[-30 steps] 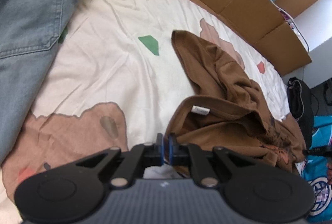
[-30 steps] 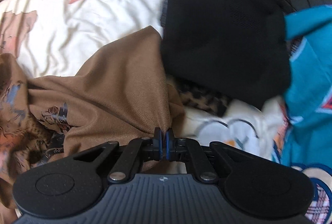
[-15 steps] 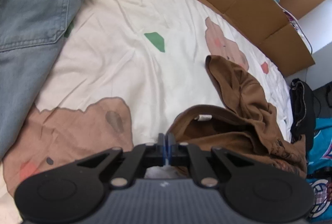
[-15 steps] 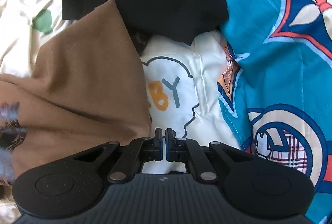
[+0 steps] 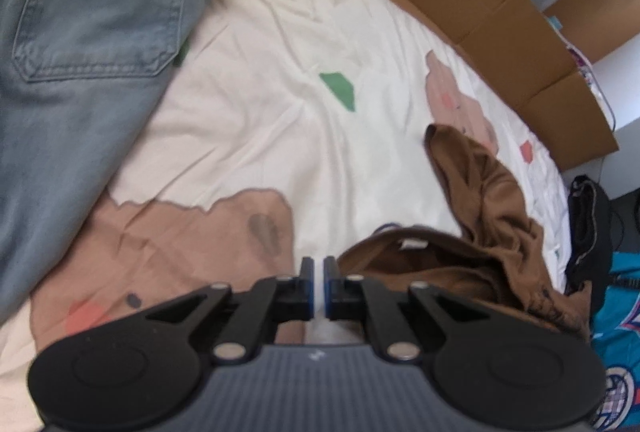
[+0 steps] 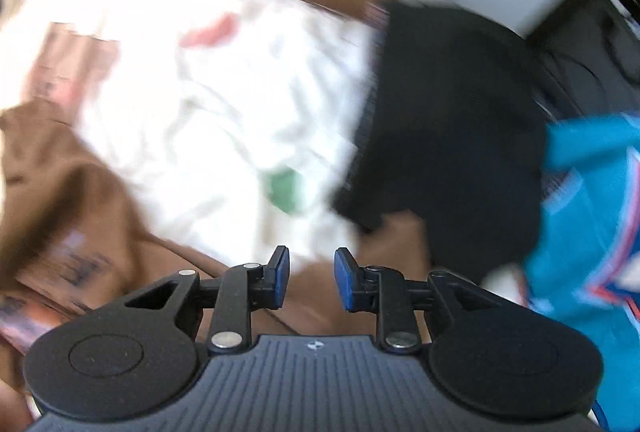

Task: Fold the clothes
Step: 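Open both grippers and release the brown shirt onto the duvet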

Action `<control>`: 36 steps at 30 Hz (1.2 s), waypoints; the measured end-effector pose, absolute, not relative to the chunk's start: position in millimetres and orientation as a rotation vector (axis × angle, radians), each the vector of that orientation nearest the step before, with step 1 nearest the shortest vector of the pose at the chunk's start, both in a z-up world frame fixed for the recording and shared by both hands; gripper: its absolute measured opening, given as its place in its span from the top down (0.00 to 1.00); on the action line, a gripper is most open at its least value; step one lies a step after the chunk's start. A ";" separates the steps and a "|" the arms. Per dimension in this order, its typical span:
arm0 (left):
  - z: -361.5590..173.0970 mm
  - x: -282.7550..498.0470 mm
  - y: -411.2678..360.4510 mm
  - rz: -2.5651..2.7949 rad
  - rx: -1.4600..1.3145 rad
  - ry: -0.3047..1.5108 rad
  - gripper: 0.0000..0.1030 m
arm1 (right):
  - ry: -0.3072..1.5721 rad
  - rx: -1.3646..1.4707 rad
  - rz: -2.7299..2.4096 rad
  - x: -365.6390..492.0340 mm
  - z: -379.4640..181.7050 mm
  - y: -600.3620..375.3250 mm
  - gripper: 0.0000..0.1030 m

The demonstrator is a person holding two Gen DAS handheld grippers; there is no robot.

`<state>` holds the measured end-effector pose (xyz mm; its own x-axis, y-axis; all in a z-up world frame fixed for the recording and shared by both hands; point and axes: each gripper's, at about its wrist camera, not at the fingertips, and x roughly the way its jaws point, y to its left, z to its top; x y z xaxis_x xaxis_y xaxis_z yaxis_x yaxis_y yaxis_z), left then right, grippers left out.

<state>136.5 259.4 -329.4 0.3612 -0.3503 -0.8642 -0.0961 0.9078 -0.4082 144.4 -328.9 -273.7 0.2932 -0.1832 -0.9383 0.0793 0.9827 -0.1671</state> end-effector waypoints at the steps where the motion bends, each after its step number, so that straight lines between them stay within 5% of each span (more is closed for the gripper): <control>1: -331.0 135.1 260.0 -0.168 -0.431 1.207 0.95 | 1.258 -0.098 -0.136 153.5 -274.9 -316.7 0.69; 15: -346.2 137.3 254.6 -0.141 -0.481 1.221 0.78 | 1.210 -0.301 0.369 249.4 -297.6 -162.8 0.51; 23: -354.6 134.7 239.1 -0.174 -0.490 1.249 0.69 | 1.224 -0.301 0.427 288.9 -316.4 -131.2 0.48; 25: -356.3 134.4 236.1 -0.184 -0.495 1.252 0.64 | 1.230 -0.284 0.429 294.7 -320.2 -127.6 0.47; 27: -358.5 133.8 232.8 -0.199 -0.501 1.254 0.45 | 1.242 -0.278 0.429 299.7 -326.7 -122.8 0.43; 32: -368.3 131.0 223.9 -0.238 -0.541 1.271 0.42 | 1.310 -0.300 0.418 306.6 -356.3 -109.2 0.39; 33: -370.6 130.7 222.1 -0.243 -0.551 1.277 0.43 | 1.326 -0.302 0.416 306.8 -362.9 -108.5 0.41; 36: -372.4 130.8 215.2 -0.253 -0.539 1.280 0.44 | 1.345 -0.263 0.360 308.0 -370.8 -121.5 0.96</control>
